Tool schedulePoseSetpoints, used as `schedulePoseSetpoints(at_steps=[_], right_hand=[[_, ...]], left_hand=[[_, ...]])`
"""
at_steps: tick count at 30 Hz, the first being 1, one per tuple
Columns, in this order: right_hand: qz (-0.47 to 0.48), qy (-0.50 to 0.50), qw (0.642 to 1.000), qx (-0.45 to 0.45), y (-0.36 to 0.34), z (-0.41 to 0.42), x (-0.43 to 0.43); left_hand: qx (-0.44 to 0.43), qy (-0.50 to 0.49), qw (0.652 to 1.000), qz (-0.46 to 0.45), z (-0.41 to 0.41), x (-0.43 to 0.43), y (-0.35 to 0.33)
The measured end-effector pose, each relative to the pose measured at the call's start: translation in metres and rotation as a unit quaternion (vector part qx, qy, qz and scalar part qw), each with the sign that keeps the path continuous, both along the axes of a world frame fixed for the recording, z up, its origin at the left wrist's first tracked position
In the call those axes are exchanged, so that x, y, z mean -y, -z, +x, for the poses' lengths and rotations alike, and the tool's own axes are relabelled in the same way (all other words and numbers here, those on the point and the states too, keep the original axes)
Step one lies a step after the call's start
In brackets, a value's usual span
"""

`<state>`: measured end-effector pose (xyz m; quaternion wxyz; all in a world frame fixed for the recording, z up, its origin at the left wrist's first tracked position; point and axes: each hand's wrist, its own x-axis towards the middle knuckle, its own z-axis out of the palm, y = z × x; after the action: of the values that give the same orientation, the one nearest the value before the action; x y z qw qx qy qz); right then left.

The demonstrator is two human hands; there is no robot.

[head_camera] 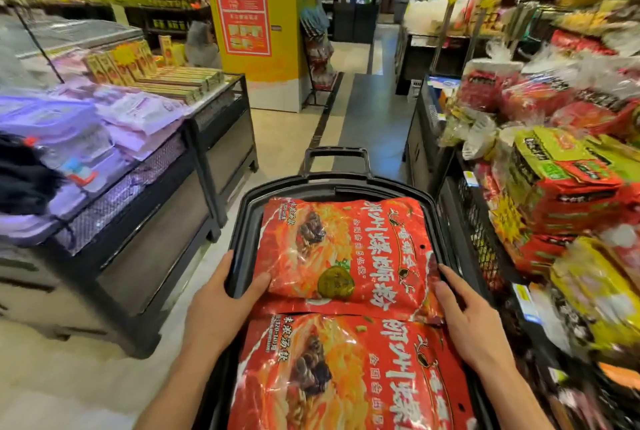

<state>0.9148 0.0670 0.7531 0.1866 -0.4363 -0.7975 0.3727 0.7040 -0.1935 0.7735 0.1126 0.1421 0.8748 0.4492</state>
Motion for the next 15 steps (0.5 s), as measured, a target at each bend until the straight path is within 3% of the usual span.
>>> schedulePoseSetpoints(at_steps=[15], right_hand=[[0.019, 0.082, 0.996, 0.026, -0.016, -0.296, -0.206]], left_hand=[[-0.001, 0.093, 0.996, 0.006, -0.342, -0.25, -0.01]])
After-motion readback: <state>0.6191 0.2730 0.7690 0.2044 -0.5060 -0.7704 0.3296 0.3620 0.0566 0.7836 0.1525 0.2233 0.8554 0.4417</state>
